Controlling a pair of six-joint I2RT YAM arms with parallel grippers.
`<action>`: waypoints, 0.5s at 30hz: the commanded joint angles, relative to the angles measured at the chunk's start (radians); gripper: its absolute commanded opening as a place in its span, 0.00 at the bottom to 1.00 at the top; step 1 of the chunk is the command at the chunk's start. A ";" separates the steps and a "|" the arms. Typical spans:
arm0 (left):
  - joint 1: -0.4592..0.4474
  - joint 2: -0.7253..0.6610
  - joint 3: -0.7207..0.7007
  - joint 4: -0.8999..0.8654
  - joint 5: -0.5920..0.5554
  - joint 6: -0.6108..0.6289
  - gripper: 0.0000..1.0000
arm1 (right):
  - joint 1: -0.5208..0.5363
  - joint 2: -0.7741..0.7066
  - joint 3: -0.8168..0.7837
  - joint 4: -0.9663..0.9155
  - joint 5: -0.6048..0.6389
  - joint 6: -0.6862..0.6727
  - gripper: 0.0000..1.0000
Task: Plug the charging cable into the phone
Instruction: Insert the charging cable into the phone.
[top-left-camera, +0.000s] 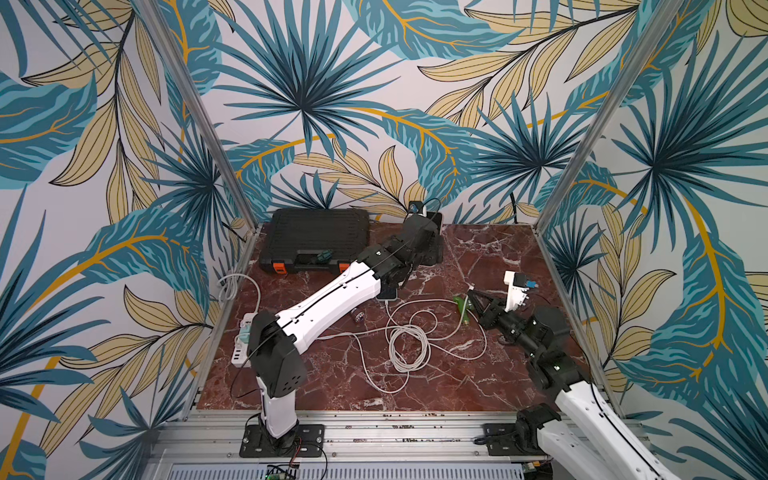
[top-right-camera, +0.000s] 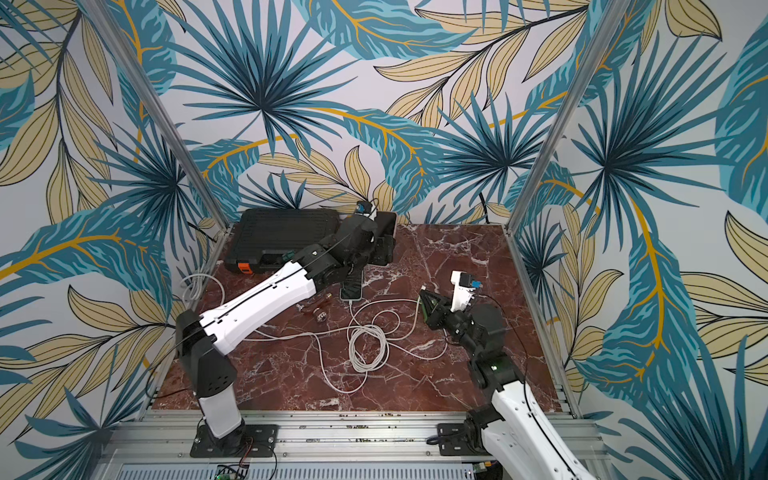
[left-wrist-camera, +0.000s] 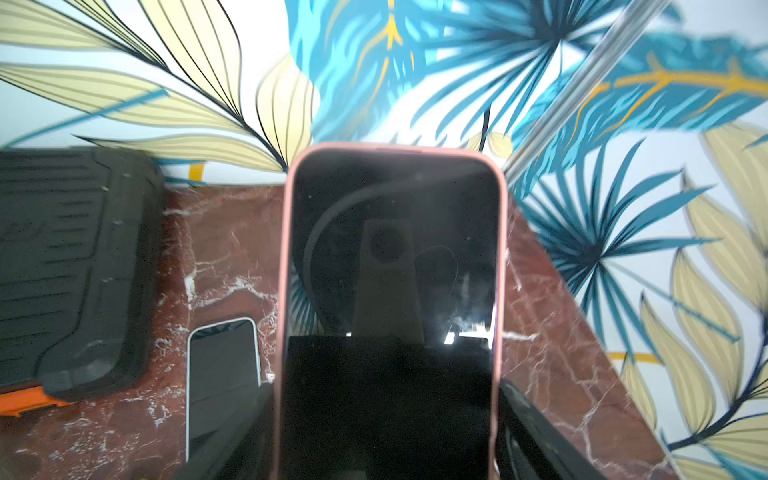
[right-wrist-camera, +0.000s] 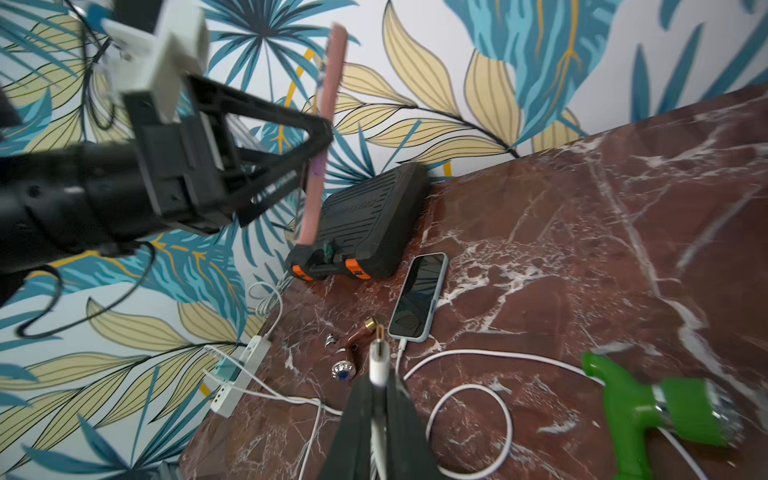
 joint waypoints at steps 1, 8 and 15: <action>-0.005 -0.137 -0.096 0.157 -0.149 -0.075 0.00 | 0.000 0.151 0.091 0.228 -0.229 -0.042 0.00; -0.006 -0.184 -0.120 0.115 -0.256 -0.164 0.00 | 0.061 0.362 0.259 0.156 -0.421 -0.144 0.00; -0.006 -0.160 -0.098 0.062 -0.271 -0.241 0.00 | 0.176 0.465 0.349 0.090 -0.399 -0.214 0.00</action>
